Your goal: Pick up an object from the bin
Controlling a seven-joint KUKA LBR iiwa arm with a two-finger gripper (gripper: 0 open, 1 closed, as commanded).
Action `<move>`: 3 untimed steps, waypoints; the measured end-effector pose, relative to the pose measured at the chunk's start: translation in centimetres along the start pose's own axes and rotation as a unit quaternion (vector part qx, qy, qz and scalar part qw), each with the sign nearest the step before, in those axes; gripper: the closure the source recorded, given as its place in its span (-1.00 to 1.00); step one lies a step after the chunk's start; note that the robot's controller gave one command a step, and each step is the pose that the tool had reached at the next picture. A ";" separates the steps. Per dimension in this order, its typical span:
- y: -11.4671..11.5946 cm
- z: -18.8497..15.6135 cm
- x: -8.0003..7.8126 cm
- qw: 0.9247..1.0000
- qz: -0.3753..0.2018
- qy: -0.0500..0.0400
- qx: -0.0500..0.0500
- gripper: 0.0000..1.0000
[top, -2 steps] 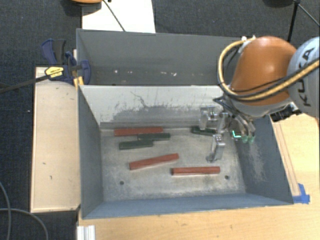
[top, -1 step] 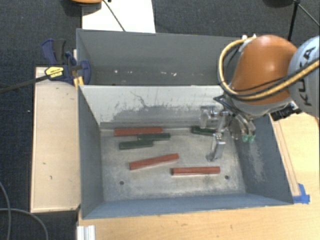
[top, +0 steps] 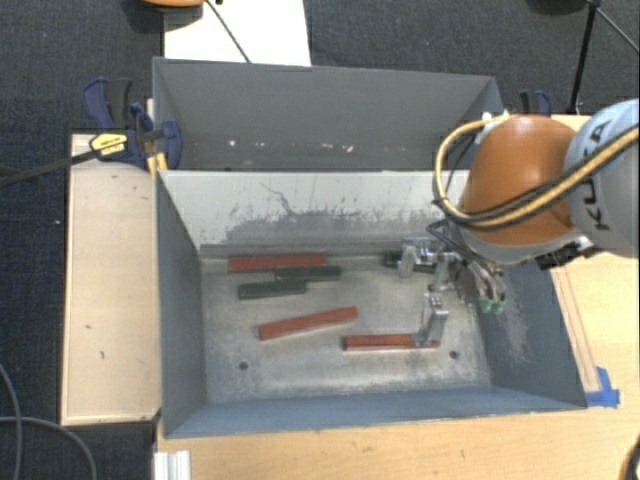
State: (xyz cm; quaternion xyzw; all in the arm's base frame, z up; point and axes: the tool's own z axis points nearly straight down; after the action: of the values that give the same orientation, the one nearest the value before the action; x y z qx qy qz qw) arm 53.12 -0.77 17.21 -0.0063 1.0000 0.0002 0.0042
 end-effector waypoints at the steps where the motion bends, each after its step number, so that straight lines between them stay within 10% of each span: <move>1: 1.3 6.5 -0.7 0.998 0.063 0.001 0.000 -1.00; 3: 2.0 7.3 1.0 0.999 0.045 0.006 0.001 -1.00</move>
Offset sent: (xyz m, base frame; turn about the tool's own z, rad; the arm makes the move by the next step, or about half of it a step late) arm -0.0390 -0.0094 -0.1021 0.0134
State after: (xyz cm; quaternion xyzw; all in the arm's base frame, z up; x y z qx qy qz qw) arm 52.20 1.22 9.88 0.0389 0.9992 -0.0001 -0.0017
